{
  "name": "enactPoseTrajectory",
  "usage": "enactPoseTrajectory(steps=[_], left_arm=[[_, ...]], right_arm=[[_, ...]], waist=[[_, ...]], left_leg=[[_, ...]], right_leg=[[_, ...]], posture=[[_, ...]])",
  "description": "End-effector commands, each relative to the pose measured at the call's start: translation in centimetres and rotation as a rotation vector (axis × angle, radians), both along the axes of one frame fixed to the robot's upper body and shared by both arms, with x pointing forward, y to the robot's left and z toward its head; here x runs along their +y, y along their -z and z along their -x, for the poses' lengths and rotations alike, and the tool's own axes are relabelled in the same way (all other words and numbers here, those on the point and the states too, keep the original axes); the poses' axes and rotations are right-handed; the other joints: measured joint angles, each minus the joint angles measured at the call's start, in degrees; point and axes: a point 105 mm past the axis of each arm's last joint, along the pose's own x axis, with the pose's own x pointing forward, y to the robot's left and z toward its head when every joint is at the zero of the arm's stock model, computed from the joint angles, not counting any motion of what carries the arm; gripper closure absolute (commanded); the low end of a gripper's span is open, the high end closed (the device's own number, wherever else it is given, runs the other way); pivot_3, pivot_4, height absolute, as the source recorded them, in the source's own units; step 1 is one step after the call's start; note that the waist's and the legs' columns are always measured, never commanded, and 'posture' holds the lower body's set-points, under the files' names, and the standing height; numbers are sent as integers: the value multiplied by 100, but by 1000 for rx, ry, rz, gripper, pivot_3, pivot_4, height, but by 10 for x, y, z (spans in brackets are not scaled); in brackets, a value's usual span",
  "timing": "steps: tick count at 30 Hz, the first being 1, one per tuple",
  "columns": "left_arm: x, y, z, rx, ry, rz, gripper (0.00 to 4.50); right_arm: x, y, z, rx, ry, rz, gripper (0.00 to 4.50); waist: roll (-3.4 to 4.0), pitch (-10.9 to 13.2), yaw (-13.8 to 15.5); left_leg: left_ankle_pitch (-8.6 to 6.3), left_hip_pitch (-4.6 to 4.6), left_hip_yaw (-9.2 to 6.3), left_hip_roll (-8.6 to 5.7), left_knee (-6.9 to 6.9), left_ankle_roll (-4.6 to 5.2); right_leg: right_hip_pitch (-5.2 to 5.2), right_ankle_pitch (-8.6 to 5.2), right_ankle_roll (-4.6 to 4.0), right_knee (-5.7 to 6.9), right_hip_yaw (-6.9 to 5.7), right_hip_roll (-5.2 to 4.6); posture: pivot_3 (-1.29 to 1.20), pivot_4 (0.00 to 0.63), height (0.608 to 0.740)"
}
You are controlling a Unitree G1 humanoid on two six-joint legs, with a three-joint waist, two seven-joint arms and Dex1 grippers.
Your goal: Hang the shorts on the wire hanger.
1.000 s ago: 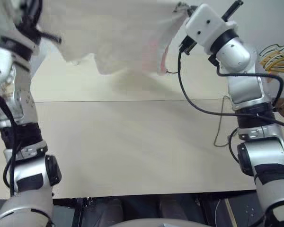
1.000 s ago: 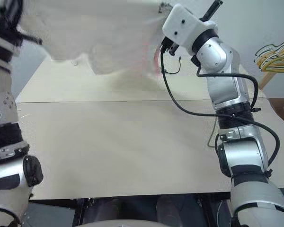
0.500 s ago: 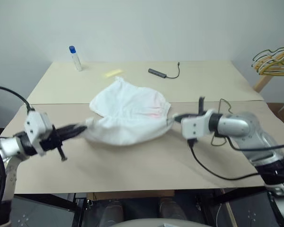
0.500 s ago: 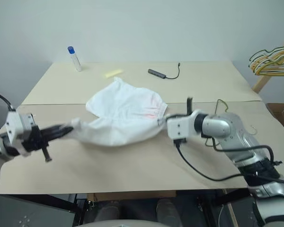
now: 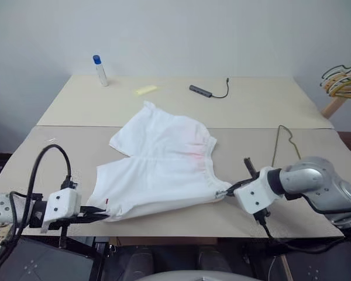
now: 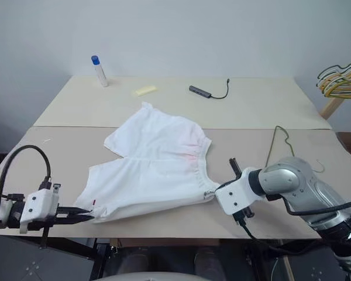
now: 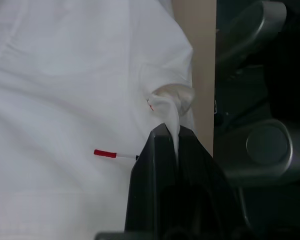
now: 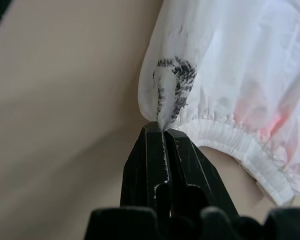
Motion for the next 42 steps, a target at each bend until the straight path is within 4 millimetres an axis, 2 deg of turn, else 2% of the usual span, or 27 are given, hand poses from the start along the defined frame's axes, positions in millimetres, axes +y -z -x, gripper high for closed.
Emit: enactPoseTrajectory(steps=[1,3,5,9,11,13,14,17,19,21,27,30,32,42], left_arm=[[-3,-6,-4,-31,20,13,3996],[-3,-9,-4,-30,34,25,3518],[-2,-11,-3,-24,44,23,2801],[14,-11,-1,-9,53,-65,1494],[23,-14,-3,-11,42,-96,905],[24,-25,-8,-44,32,-53,198],[21,-34,-11,-76,27,-9,14],[6,-61,-21,-166,6,161,14],[-11,-88,-25,-214,17,344,14],[-22,-100,-26,-237,32,428,14],[-41,-108,-37,-259,10,525,14],[-56,-103,-40,-256,37,531,14],[-64,-99,-40,-244,52,546,14],[-71,-100,-49,-255,57,603,14]], right_arm=[[0,-10,-1,-19,5,-27,3923],[-2,-9,4,10,-9,-26,3406],[-1,-11,9,40,-16,-51,2661],[-4,-33,16,128,18,-180,1276],[-16,-40,4,125,125,-232,648],[-30,-44,-22,78,321,-277,0],[-38,-45,-37,45,439,-292,0],[-61,-47,-68,14,727,-340,0],[-78,-43,-91,0,959,-403,0],[-88,-38,-107,4,1144,-490,0],[-103,-23,-132,59,1538,-701,0],[-121,-12,-141,-9,1758,-770,0],[-128,-9,-144,-43,1843,-822,0],[-132,3,-145,-21,1992,-923,0]], waist=[[0,0,-1],[-1,0,-2],[0,0,-1],[-1,1,-8],[-1,1,-12],[-4,-1,-14],[-6,-1,-21],[-5,-1,-26],[-5,-1,-26],[-6,-2,-28],[-1,-2,-42],[-1,-4,-53],[0,-4,-51],[5,-7,-273]], left_leg=[[0,0,0,0,0,0],[0,1,-1,1,0,0],[0,1,-1,0,0,0],[0,-2,-1,1,0,0],[0,1,-1,1,0,0],[0,9,-1,3,0,0],[0,10,0,5,0,0],[0,10,4,8,0,0],[0,1,3,8,0,0],[0,-9,1,8,-1,0],[1,-27,-1,-2,-2,1],[1,-31,0,-4,0,0],[1,-31,-1,-5,0,0],[2,-44,-3,-5,-1,1]], right_leg=[[0,0,0,0,0,0],[1,0,1,1,-1,1],[1,-1,2,0,-1,1],[-1,0,0,0,-1,1],[2,0,0,0,-1,1],[12,-2,2,0,-3,2],[13,-4,4,-1,-4,2],[9,-4,3,0,-1,3],[-2,1,-6,1,-1,4],[-15,7,-15,4,1,5],[-38,13,-14,12,12,4],[-40,16,-11,12,13,4],[-39,18,-10,11,14,4],[-50,19,-10,11,15,7]], posture=[[1,0,740],[-1,0,740],[-3,0,740],[-13,0,740],[-17,0,740],[-17,0,740],[-17,0,740],[-18,0,740],[-23,0,740],[-28,0,740],[-32,0,740],[-38,0,740],[-41,0,740],[-55,0,740]])
